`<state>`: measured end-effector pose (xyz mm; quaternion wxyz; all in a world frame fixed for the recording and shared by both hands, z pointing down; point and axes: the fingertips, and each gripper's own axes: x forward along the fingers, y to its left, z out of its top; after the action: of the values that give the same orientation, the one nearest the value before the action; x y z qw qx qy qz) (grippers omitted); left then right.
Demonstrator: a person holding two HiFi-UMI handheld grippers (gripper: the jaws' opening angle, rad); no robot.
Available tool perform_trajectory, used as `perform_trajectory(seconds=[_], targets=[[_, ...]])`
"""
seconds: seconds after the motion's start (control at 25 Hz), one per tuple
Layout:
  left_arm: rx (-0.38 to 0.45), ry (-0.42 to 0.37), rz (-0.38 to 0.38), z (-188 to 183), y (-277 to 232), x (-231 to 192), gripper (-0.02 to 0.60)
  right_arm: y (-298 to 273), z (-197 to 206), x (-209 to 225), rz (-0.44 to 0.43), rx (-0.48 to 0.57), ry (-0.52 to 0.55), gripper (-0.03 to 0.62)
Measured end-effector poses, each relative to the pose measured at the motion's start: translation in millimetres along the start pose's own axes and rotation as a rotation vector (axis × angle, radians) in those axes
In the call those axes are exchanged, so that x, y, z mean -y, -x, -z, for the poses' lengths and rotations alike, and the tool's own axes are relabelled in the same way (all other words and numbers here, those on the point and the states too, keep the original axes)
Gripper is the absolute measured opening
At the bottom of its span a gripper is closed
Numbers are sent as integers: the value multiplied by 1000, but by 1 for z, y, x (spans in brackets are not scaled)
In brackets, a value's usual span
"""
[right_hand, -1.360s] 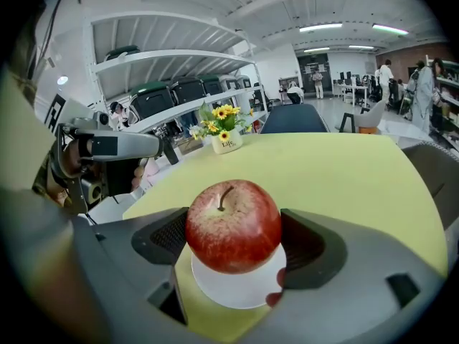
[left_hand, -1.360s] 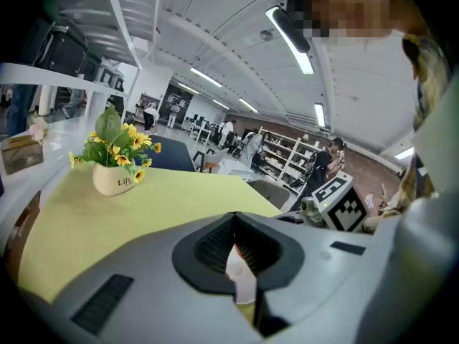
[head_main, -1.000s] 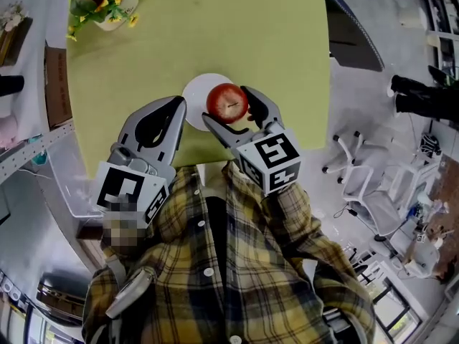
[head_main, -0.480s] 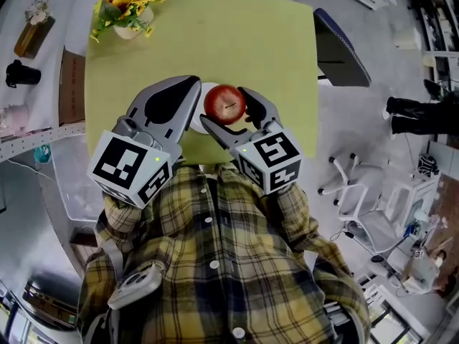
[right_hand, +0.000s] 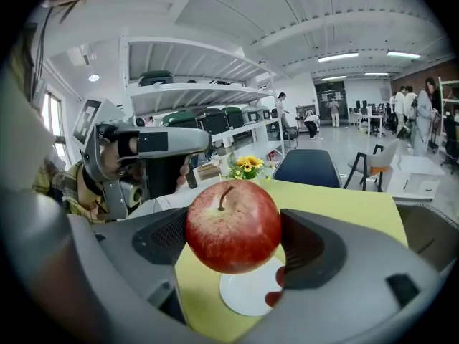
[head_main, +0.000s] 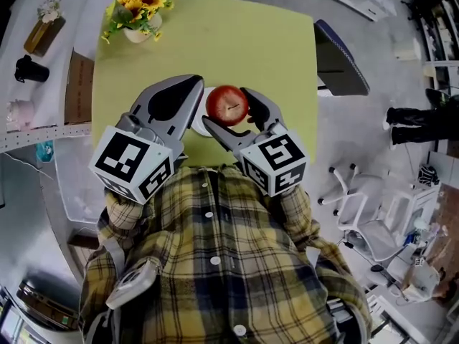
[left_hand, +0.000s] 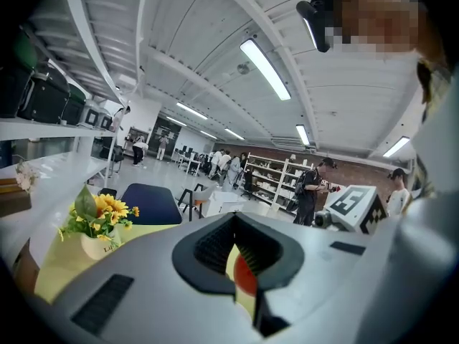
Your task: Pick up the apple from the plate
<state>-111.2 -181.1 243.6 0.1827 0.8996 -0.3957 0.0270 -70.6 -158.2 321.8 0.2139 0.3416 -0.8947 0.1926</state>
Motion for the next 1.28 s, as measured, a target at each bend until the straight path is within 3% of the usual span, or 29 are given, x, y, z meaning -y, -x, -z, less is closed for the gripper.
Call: perform_trajectory(seconds=[0.64,1.0,1.28], targets=[[-3,-6,-10,1,0,-3,6,1,-3,2,3,2,13,379],[-20,-27,26,-1,-5,2,6,-1,-1,3,-4,-7,10,380],[-63,-125,78,-20,-9,6,6,8,3,6,-14,-19,19,380]])
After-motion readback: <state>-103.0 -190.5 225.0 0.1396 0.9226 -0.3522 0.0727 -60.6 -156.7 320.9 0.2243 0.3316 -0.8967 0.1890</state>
